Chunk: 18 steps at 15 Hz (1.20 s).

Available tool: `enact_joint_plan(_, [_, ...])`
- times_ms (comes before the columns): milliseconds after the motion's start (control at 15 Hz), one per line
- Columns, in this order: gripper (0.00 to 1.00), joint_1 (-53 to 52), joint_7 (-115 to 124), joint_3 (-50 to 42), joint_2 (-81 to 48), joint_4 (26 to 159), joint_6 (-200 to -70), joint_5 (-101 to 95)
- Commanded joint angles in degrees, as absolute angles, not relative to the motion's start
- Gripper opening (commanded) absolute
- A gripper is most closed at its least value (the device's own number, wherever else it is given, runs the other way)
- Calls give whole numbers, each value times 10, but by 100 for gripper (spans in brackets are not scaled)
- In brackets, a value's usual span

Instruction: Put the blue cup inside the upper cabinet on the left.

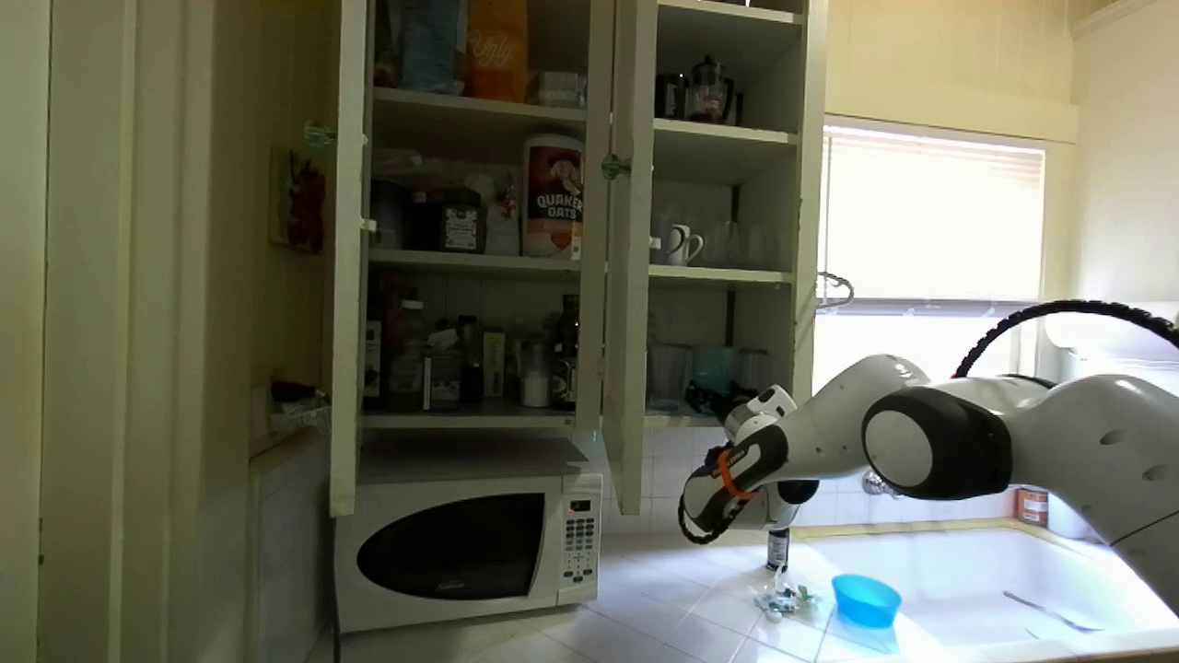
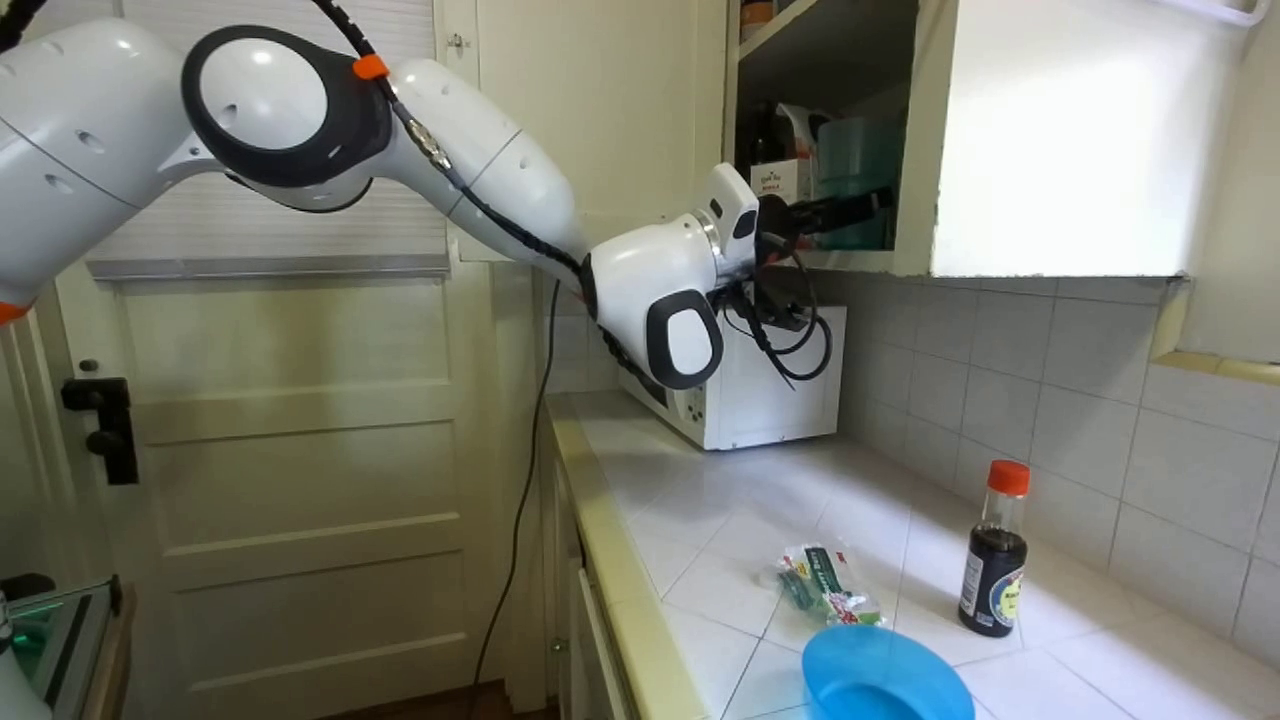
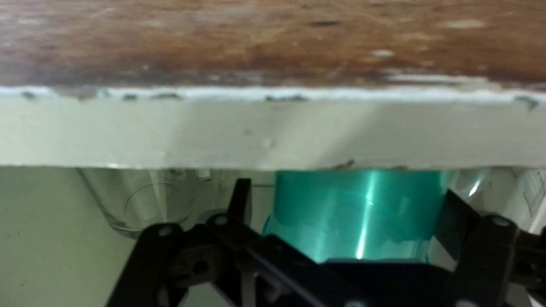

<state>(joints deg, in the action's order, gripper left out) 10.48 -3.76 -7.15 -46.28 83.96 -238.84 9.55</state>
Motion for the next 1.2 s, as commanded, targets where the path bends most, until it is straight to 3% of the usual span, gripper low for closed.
enact_joint_plan(0, [99, 107, -41, -70, -474, 825, -2378, 98])
enact_joint_plan(1133, [100, 92, -52, -68, -464, 849, -2416, 100])
